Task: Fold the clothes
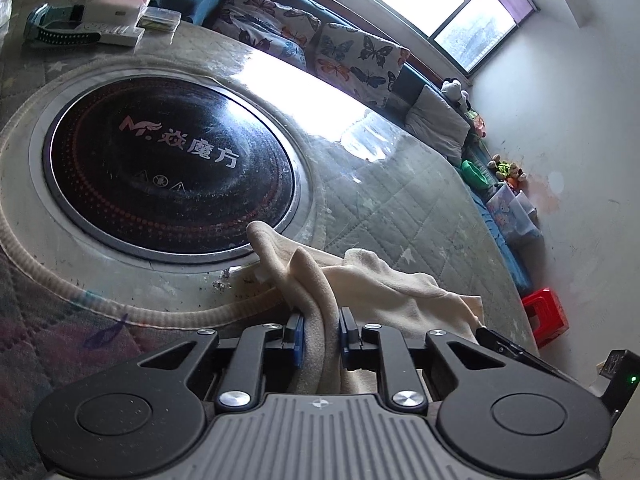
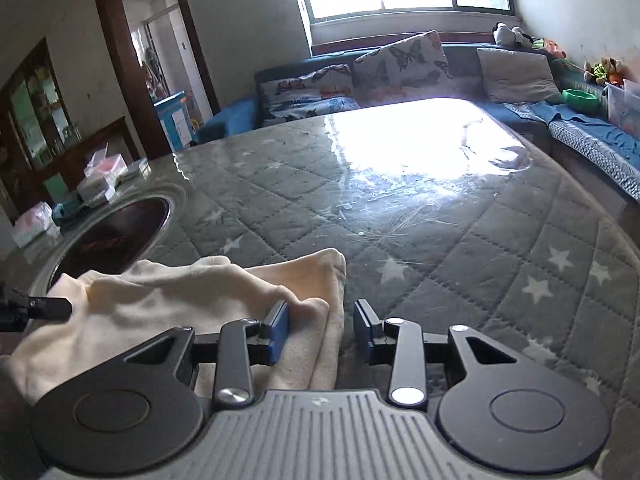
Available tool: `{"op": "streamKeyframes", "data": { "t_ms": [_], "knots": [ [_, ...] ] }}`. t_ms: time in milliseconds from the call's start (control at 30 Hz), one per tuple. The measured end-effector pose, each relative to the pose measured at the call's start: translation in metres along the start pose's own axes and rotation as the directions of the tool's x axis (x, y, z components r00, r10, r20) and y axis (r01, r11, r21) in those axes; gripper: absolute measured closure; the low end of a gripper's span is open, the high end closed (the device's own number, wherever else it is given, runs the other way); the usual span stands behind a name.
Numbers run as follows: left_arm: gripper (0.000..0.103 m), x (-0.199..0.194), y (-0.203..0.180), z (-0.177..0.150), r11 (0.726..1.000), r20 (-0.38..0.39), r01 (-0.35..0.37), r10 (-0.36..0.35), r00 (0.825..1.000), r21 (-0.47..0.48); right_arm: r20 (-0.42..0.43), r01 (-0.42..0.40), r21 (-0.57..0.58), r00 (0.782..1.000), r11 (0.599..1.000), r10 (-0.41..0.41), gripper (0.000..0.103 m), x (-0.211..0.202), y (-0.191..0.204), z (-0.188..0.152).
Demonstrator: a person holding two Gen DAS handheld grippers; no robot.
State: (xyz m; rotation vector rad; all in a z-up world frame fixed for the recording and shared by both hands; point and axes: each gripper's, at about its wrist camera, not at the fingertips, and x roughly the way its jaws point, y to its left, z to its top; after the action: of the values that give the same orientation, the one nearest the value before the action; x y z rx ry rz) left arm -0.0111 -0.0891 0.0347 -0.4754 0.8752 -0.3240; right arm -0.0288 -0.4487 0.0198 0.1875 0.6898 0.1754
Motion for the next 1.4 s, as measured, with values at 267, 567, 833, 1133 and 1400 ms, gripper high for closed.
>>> {"op": "streamKeyframes", "data": {
  "t_ms": [267,567,833,1133,1400],
  "knots": [
    [0.086,-0.004,-0.022,0.003,0.994,0.036,-0.034,0.03,0.999,0.103,0.028,-0.045,0.015,0.999,0.999,0.045,0.093,-0.013,0.003,-0.001],
    [0.088,-0.006,-0.074,0.014,0.972,0.083,-0.004,-0.016,0.996,0.237,0.159,-0.024,0.012,0.987,1.0,0.022,0.094,-0.062,-0.001,0.016],
    [0.089,0.017,-0.127,0.019,0.946,0.072,0.034,-0.06,0.996,0.323,0.245,0.07,0.027,0.967,0.997,-0.075,0.094,-0.095,-0.026,0.041],
    [0.089,0.056,-0.169,0.026,0.932,0.021,0.066,-0.078,0.997,0.355,0.283,0.147,0.05,0.946,0.988,-0.155,0.094,-0.107,-0.057,0.06],
    [0.089,0.088,-0.187,0.023,0.924,-0.031,0.069,-0.062,0.998,0.377,0.254,0.191,0.079,0.945,0.978,-0.205,0.094,-0.095,-0.086,0.065]
  ]
}}
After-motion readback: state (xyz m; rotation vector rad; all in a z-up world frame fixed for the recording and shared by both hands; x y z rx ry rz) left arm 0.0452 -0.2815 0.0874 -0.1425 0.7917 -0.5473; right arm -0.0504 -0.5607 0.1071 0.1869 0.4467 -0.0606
